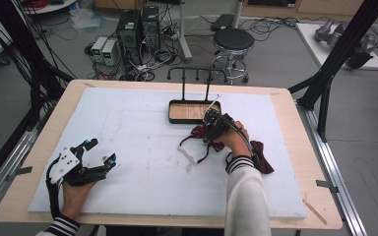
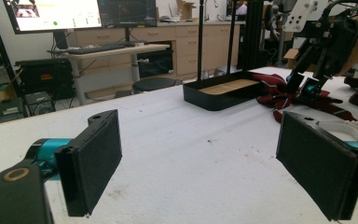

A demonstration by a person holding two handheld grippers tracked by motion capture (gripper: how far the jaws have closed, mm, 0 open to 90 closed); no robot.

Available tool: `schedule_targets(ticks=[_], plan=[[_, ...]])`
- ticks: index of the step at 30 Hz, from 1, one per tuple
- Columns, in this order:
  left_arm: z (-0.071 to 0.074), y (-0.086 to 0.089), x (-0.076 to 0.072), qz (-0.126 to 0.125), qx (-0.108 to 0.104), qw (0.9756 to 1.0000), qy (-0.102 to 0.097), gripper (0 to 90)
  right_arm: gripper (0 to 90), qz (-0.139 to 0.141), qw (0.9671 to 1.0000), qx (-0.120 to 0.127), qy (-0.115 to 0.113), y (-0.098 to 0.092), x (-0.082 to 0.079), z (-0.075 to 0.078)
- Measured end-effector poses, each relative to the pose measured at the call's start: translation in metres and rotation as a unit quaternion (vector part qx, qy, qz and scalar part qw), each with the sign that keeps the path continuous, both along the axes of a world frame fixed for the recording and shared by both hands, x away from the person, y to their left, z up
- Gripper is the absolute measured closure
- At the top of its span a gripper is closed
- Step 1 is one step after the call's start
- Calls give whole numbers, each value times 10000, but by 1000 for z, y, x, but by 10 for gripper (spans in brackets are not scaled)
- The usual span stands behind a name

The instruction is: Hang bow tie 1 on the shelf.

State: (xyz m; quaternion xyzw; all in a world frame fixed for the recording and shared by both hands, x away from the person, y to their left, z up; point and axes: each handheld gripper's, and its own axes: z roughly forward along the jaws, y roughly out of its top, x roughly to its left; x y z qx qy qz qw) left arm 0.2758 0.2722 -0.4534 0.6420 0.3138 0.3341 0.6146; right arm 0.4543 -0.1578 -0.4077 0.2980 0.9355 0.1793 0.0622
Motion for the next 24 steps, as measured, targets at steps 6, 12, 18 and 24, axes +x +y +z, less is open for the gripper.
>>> schedule_targets(ticks=[6,12,18,24], plan=[[0,0,0,-1,8,10000,1,143,548,-37,9999,-92,-34,0,1,-2],[0,-1,0,-1,10,10000,-2,143,633,-54,9999,-149,17,1,4,-5],[0,-1,0,1,18,10000,-5,143,747,-136,9997,5,219,-1,5,-5],[0,-1,0,0,26,10000,-4,143,765,-177,9996,-4,225,-1,5,-5]])
